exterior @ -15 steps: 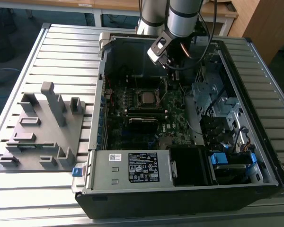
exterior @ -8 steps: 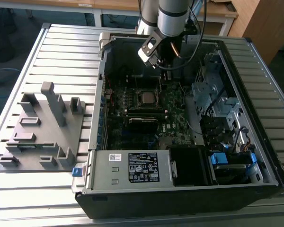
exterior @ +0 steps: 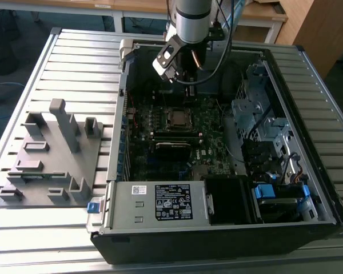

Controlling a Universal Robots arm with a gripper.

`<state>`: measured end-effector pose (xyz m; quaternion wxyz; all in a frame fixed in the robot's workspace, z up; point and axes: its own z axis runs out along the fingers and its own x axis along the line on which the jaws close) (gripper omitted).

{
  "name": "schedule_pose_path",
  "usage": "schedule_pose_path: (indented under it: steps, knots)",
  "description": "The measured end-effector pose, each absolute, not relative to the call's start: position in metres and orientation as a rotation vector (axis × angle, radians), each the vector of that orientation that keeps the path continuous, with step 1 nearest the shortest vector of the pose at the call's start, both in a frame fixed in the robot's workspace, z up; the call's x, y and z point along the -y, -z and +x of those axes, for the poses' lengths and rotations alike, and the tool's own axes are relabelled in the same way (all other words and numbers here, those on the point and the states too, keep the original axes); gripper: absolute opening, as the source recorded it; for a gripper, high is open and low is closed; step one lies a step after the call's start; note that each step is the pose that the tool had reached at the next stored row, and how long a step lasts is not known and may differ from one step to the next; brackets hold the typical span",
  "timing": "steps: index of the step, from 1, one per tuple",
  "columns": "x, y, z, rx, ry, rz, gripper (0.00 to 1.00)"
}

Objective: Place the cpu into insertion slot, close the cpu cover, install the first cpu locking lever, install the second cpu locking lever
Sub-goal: 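Close the cpu cover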

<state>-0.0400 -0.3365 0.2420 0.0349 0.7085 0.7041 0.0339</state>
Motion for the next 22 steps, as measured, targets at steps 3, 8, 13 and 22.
schedule_pose_path:
  steps: [3, 8, 13, 22]
  knots:
    - [0.337, -0.242, -0.052, -2.161, -0.112, 2.175, 0.1]
    - [0.336, -0.242, -0.062, -2.159, -0.118, 2.173, 0.1]
    - [0.337, -0.242, -0.063, -2.159, -0.118, 2.173, 0.1]
    - [0.337, -0.241, -0.062, -2.207, -0.015, 2.221, 0.1]
